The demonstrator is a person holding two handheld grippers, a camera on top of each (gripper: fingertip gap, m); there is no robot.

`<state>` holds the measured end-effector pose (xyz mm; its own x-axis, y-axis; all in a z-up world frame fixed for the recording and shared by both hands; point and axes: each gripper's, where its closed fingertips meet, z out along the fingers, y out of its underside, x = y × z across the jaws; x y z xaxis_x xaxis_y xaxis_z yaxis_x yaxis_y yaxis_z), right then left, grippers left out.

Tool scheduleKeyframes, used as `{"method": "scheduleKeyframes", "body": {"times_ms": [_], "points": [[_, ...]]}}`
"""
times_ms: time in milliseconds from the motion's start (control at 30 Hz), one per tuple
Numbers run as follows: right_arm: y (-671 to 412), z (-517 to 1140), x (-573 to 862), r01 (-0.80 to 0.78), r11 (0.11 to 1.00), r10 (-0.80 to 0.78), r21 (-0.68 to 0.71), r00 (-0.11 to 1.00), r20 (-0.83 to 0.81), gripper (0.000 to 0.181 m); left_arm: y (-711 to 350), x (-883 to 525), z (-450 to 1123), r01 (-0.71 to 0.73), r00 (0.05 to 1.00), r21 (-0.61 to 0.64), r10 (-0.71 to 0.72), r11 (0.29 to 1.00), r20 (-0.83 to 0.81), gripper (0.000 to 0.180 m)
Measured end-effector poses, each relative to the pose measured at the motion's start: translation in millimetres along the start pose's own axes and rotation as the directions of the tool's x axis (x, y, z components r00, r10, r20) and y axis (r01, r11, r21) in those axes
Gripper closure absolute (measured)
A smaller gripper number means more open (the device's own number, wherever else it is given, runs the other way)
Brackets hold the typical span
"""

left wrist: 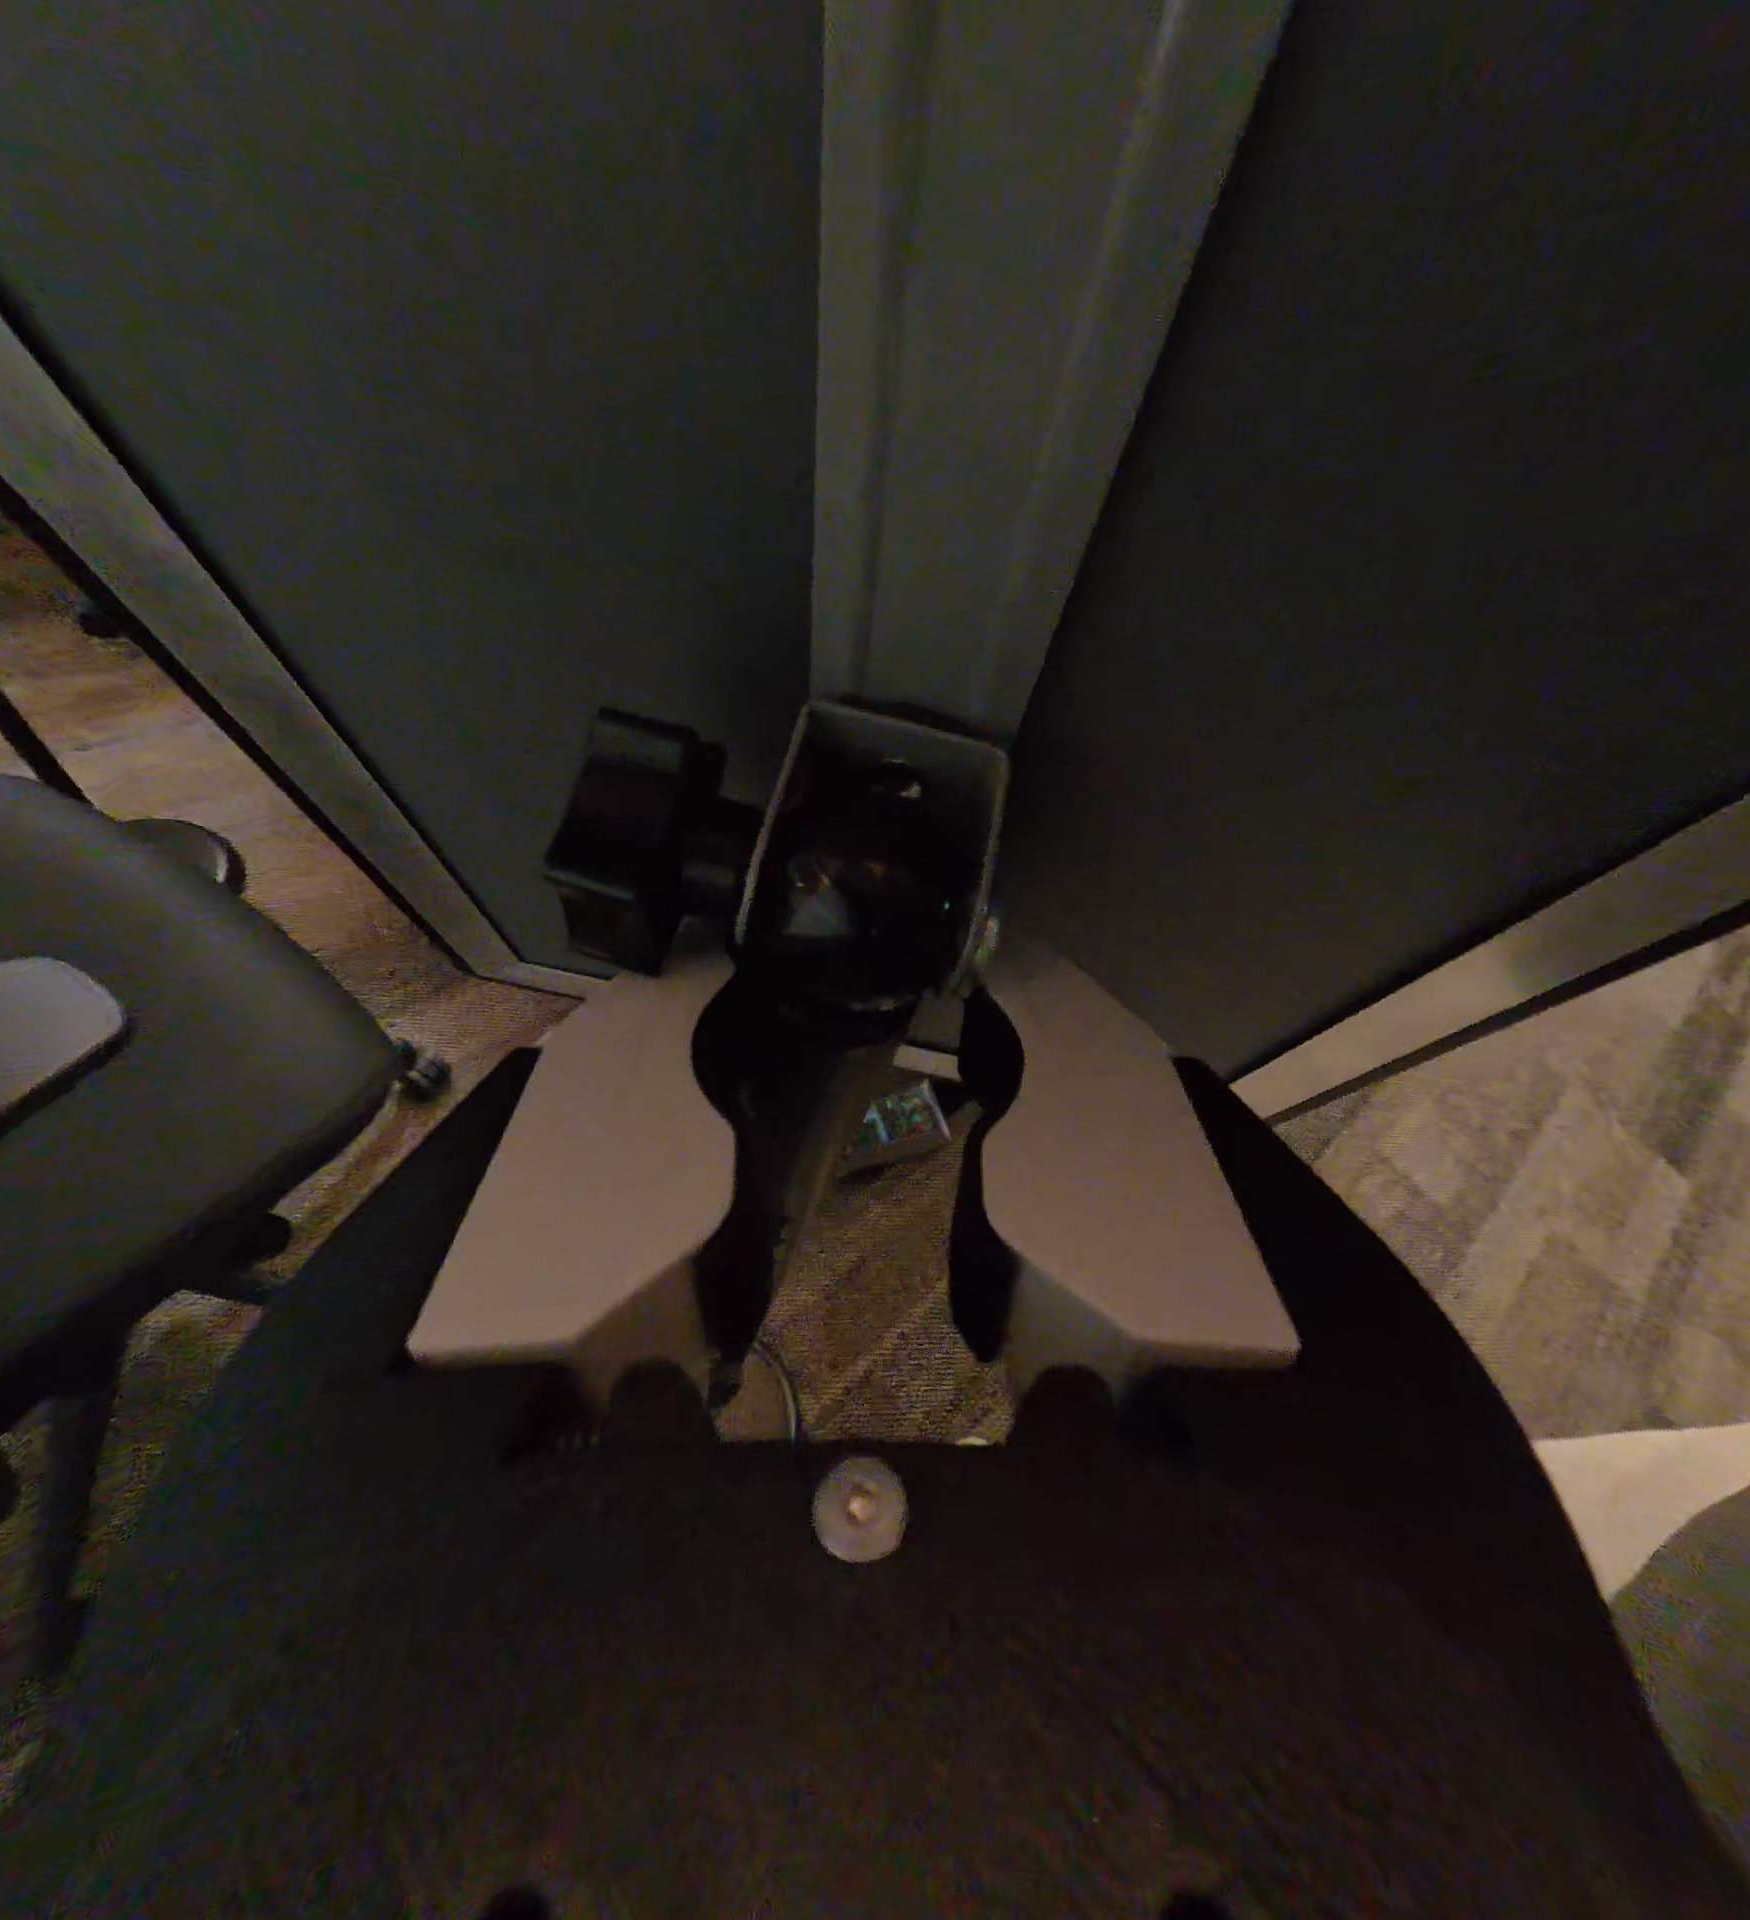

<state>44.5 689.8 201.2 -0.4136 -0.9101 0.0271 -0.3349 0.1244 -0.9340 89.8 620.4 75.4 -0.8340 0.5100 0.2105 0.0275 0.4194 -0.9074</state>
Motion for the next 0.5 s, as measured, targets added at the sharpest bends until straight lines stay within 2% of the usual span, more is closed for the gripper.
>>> {"method": "scheduleKeyframes", "body": {"times_ms": [100,167,300,500], "points": [[8,-14,-5,-0.013,1.000,0.013,0.013,1.000,-0.022,0.155,8,13,4,0.022,1.000,0.017,-0.021,1.000,-0.010,0.152],[12,-21,0,-0.025,1.000,0.025,0.007,0.999,-0.048,0.156,12,17,9,0.015,1.000,-0.017,-0.015,1.000,0.000,0.152],[1,-39,14,-0.039,0.996,0.046,0.080,0.995,-0.093,0.155,10,27,23,0.003,1.000,-0.012,-0.003,1.000,0.005,0.151],[-3,-51,25,-0.107,0.985,0.119,0.133,0.989,-0.085,0.125,10,30,29,0.004,0.999,-0.042,-0.001,0.999,0.054,0.143]]}}
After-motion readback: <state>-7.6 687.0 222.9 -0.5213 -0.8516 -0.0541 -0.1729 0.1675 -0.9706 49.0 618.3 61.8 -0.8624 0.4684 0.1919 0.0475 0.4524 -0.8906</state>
